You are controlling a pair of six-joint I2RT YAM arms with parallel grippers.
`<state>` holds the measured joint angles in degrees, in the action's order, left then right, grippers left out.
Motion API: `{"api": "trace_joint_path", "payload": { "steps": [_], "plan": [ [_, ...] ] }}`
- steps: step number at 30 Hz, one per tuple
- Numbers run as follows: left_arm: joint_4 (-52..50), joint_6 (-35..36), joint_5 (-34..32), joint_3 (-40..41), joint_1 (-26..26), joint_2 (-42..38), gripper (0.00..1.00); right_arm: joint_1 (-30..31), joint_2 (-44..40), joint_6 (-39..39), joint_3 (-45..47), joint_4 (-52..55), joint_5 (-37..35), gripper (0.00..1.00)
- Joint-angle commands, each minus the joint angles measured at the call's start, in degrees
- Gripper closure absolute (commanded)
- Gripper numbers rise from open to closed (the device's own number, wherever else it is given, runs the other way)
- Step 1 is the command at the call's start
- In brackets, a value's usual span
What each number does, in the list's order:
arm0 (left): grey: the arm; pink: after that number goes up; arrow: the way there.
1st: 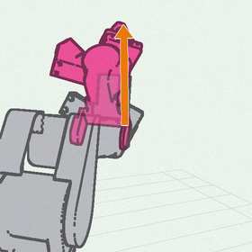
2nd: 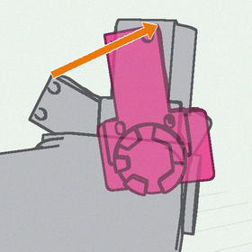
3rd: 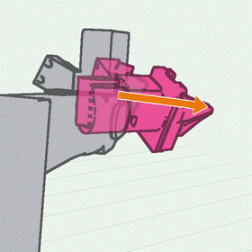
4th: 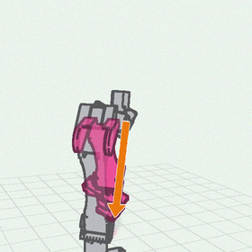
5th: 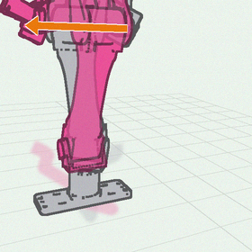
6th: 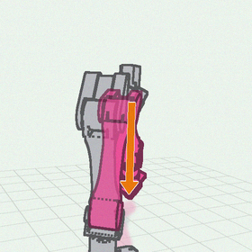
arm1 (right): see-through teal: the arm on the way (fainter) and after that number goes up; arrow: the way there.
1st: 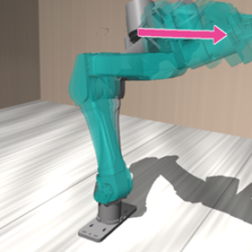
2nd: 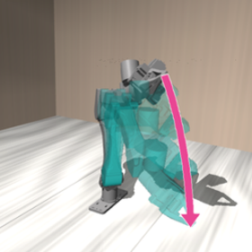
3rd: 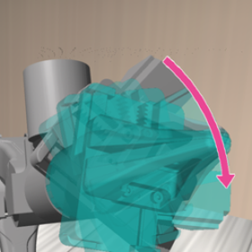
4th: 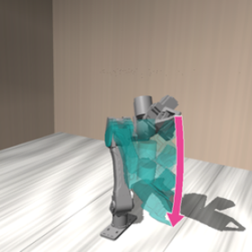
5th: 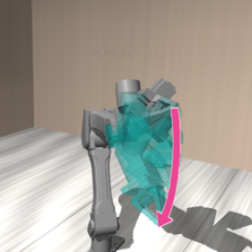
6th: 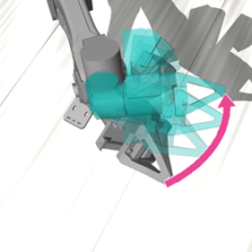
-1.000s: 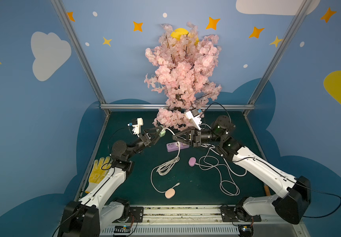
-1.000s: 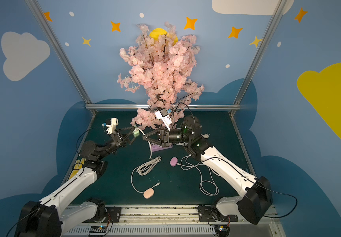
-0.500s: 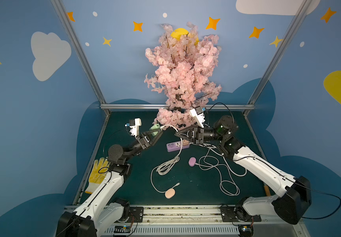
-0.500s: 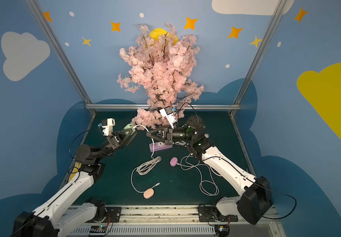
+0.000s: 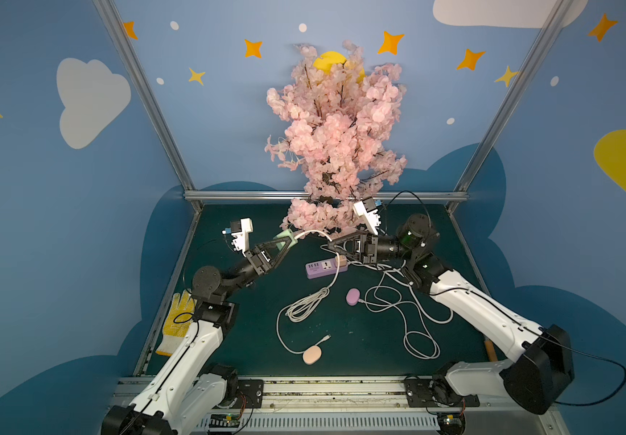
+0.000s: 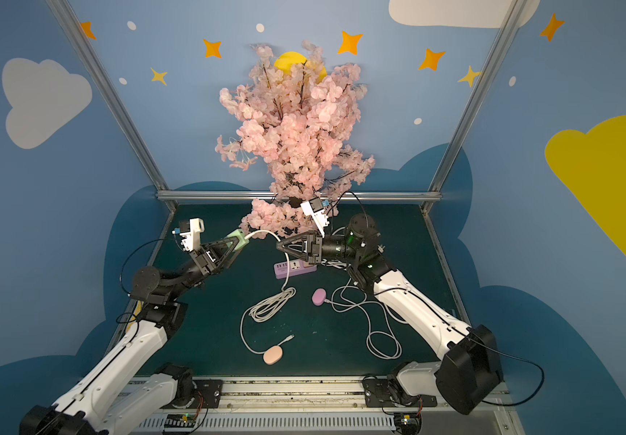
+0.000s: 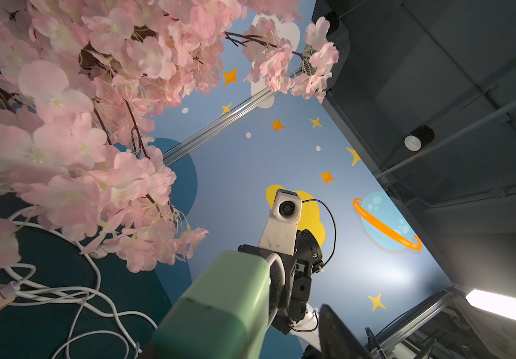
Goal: Charge the bluetooth headset
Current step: Pick up the plug from the center of the board.
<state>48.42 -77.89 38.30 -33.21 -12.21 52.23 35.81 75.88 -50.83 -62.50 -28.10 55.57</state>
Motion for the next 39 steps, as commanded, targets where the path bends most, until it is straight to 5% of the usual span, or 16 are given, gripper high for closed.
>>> {"api": "trace_joint_path", "payload": {
  "steps": [1, 8, 11, 15, 16, 22, 29, 34, 39],
  "plan": [
    [-0.36, 0.76, -0.21, -0.84, 0.43, -0.73, 0.52, -0.48, -1.78, -0.32, 0.1, -2.23, 0.15, 1.0],
    [-4.28, 2.39, 0.49, -2.21, 0.43, 0.09, 0.6, -0.31, -0.99, 2.16, -0.85, 2.14, 0.72, 1.0],
    [-7.84, 4.19, 1.94, -3.72, 0.42, 1.0, 0.62, 0.12, -1.64, 12.22, -3.09, 15.63, -0.62, 0.68],
    [-11.68, 6.84, 4.18, -5.42, 0.52, 1.95, 0.96, 0.49, -2.55, 16.65, -2.42, 20.11, -3.91, 0.59],
    [-12.09, 7.04, 4.4, -5.63, 0.53, 2.19, 0.97, 0.49, -2.66, 17.12, -1.96, 19.74, -4.18, 0.58],
    [-14.5, 8.75, 5.24, -6.55, 0.58, 2.57, 0.97, 0.49, -3.31, 21.91, -1.31, 22.67, -5.97, 0.53],
    [-21.18, 12.35, 8.88, -9.32, 0.69, 2.94, 0.96, 0.57, -7.36, 40.1, -3.74, 37.17, -14.13, 0.46],
    [-24.87, 15.18, 11.08, -11.23, 0.7, 3.04, 0.97, 0.57, -9.15, 45.92, -4.47, 40.05, -18.26, 0.39],
    [-25.57, 15.3, 12.36, -11.8, 0.66, 3.47, 0.97, 0.57, -8.48, 50.94, -5.73, 39.34, -14.9, 0.37]
  ]
}}
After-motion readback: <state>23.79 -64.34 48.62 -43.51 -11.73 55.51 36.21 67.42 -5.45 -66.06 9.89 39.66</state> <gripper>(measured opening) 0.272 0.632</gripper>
